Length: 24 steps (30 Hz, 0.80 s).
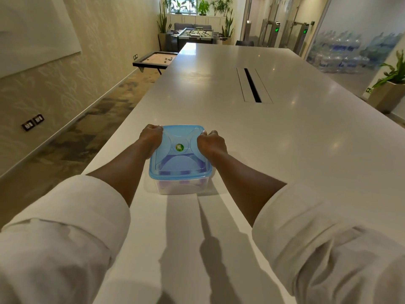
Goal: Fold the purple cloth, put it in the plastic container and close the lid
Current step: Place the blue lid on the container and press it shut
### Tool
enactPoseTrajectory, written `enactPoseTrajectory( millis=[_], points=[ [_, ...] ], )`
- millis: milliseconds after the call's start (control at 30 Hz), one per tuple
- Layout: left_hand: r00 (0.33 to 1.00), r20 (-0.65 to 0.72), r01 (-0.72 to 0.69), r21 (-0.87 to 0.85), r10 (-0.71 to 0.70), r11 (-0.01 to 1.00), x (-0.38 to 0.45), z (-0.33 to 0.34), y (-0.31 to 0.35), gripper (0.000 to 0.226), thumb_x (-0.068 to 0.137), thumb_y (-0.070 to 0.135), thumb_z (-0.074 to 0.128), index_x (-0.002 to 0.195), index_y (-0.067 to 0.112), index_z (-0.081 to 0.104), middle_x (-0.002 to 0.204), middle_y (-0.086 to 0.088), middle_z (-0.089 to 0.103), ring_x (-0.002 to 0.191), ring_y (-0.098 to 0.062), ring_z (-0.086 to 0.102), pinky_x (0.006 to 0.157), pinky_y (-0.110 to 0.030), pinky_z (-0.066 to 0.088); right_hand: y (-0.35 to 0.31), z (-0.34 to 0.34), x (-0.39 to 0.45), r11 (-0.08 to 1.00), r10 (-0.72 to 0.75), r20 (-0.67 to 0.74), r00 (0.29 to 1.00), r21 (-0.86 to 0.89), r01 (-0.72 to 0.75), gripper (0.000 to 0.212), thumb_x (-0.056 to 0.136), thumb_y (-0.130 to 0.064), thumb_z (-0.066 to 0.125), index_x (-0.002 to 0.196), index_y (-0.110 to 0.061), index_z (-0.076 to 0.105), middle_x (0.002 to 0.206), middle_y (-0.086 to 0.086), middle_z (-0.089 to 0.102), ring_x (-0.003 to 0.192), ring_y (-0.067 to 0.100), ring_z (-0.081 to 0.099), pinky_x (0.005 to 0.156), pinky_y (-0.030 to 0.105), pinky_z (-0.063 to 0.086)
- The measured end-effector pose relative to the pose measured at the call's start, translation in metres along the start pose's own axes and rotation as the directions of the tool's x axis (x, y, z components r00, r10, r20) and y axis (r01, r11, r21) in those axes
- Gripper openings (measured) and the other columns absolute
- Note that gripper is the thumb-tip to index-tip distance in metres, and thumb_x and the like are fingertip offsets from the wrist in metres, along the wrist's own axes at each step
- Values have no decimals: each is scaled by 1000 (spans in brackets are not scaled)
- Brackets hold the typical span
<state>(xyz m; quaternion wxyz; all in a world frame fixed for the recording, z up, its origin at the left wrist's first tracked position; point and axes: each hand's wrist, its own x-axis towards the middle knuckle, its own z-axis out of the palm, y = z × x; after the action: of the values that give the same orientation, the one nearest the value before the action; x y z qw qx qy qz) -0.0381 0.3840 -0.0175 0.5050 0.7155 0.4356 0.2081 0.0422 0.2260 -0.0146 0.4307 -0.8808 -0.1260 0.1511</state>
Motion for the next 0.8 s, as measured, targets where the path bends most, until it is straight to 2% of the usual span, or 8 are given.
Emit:
enactPoseTrajectory(
  millis=[100,233,367,500,633,800],
  points=[
    [1000,4,-3,3,3,1000,0,0,0,39,99,37,44,125,10,54,122,-13,58,93,-24,53,74,-30,39,-2,1,5,1000,18,1,1000,19,-18,55,96,-44,33,138,-10,43,137,14,55,122,34,54,101,41,44],
    [1000,-3,-17,24,17,1000,2,0,-2,36,99,38,44,121,11,56,112,-10,56,91,-22,51,75,-29,38,-5,2,12,999,27,9,1000,31,-27,59,94,-47,33,137,-8,44,135,15,56,119,33,55,95,38,43],
    [1000,4,-24,32,24,999,2,0,-2,37,99,39,44,120,11,55,105,-6,53,88,-21,51,72,-28,37,-8,2,20,998,30,22,999,63,-32,60,93,-49,34,137,-9,44,136,15,55,120,33,55,100,39,46],
    [999,8,-32,46,32,998,4,1,-3,36,99,40,43,118,11,56,104,-6,54,89,-21,51,73,-30,38,-7,3,26,991,44,35,998,126,-48,61,93,-52,36,139,-12,45,140,14,52,123,32,53,96,35,42],
    [999,22,-43,56,42,997,5,1,-3,37,99,40,43,118,10,56,106,-7,55,90,-21,51,74,-31,39,-5,4,31,988,49,82,995,143,-61,59,94,-49,32,131,-7,51,132,15,57,115,32,55,89,35,43],
    [997,50,-60,62,57,996,6,0,-3,39,99,40,43,121,10,56,114,-10,57,92,-22,51,77,-30,39,-2,5,33,974,49,102,994,215,-70,57,90,-44,35,122,-3,58,125,16,62,110,33,60,99,42,48]
  ],
)
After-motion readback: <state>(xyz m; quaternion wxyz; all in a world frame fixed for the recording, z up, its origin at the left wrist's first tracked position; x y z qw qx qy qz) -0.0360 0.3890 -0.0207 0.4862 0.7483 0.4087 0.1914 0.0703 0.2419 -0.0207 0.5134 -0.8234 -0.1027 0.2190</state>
